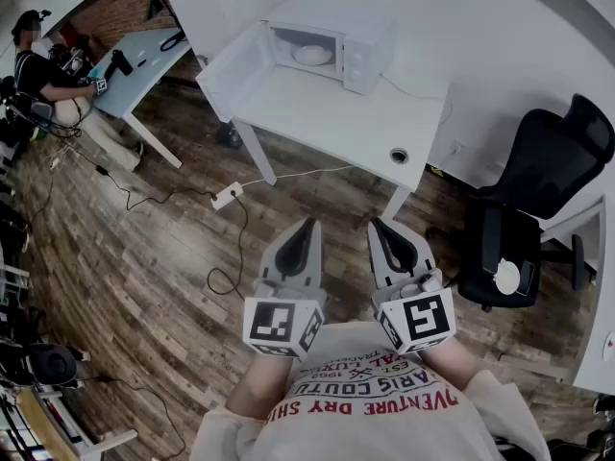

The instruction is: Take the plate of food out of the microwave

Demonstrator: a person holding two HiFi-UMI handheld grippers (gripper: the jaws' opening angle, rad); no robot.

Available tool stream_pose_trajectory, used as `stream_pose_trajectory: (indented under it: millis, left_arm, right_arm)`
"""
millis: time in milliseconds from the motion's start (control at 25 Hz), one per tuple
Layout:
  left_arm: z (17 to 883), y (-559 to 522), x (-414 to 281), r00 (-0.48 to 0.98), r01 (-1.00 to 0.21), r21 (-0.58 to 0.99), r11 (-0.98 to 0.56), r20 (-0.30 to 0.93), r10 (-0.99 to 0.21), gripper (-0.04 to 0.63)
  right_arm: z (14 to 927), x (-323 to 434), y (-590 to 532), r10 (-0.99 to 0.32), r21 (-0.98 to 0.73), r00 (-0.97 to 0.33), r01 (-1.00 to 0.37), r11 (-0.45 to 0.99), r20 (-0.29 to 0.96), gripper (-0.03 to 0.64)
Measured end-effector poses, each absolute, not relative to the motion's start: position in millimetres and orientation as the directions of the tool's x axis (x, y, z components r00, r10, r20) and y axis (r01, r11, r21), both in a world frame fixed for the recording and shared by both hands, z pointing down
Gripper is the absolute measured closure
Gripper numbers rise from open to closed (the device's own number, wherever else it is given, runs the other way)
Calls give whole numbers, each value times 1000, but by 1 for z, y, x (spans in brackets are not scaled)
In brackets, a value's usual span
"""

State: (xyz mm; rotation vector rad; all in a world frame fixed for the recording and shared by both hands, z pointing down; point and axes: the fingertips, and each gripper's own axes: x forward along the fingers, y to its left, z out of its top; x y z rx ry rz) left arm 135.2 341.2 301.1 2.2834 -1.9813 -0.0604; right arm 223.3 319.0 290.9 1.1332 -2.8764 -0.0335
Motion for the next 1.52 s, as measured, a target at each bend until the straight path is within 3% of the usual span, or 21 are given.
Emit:
stream_pose_trajectory:
  millis: [520,1040,1520]
  left_arm:
    - [307,335,148,141,-983,123,-134,53,-989,584]
    - [337,323,165,126,-974,197,-109,77,-989,584]
    - [342,237,106,216,-955,226,-192,84,-973,584]
  right_arm:
    - [289,239,312,-680,-7,-733,-680,733,-6,606]
    - [319,250,299,-643,-11,-765,-644,765,29,606]
    - [327,192,214,-695,-45,-717,-697,715,55,606]
